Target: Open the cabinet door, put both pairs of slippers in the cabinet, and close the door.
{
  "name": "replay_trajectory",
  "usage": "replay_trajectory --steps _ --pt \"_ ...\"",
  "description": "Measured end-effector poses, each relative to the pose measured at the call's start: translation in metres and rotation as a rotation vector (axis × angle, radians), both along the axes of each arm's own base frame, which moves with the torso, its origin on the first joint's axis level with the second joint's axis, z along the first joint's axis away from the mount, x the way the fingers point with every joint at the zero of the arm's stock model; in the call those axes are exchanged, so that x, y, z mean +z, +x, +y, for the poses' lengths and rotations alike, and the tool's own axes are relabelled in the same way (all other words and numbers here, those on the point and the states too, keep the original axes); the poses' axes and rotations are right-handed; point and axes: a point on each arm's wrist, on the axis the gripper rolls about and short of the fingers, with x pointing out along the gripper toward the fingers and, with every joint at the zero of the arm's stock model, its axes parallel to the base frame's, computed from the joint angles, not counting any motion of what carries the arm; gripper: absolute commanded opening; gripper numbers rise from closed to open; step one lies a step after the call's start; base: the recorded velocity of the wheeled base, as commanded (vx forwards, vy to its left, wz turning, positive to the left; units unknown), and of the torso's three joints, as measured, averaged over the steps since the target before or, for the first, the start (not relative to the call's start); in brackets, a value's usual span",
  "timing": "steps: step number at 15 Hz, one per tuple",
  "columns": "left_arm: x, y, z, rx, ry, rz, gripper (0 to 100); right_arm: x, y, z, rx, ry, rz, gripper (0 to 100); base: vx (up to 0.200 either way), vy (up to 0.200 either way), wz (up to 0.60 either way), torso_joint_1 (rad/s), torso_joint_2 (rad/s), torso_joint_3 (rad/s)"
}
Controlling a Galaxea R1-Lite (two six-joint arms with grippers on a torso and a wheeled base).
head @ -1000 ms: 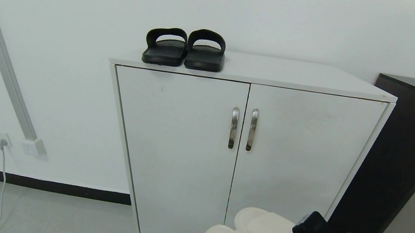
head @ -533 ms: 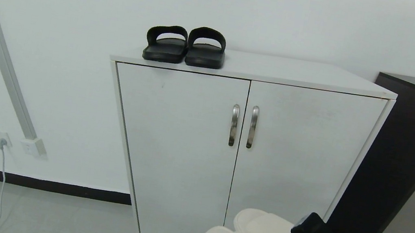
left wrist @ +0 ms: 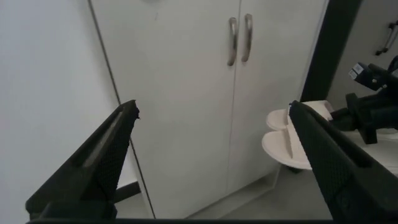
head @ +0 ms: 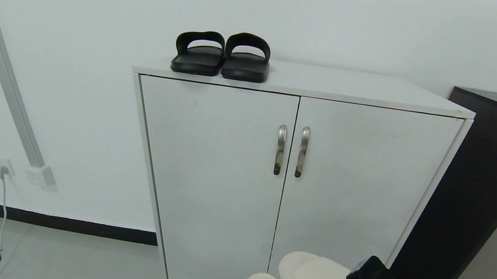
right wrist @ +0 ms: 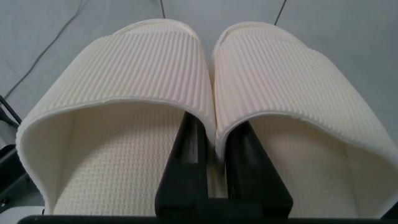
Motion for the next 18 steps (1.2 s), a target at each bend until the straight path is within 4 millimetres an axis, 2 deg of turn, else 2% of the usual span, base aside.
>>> replay_trajectory --steps 4,7,13,18 --pt "0.015 0.048 -0.011 -0.113 0.013 0.005 100 -0.001 -0.001 0.001 0.005 -0.001 0.001 0 0.000 0.000 0.00 0.000 0.00 0.000" --pt "0.031 0.082 -0.030 -0.218 0.013 0.019 100 0.001 0.000 0.004 0.006 0.018 -0.015 0 0.000 0.000 0.00 0.000 0.00 0.000" --pt "0.052 0.132 -0.092 -0.419 0.015 0.066 100 -0.003 0.002 0.009 0.009 0.038 -0.021 0 0.000 0.000 0.00 0.000 0.00 0.000" --pt "0.063 0.156 -0.140 -0.539 -0.013 0.087 100 -0.006 0.003 0.010 0.007 0.035 -0.020 0 0.000 0.000 0.00 0.000 0.00 0.000"
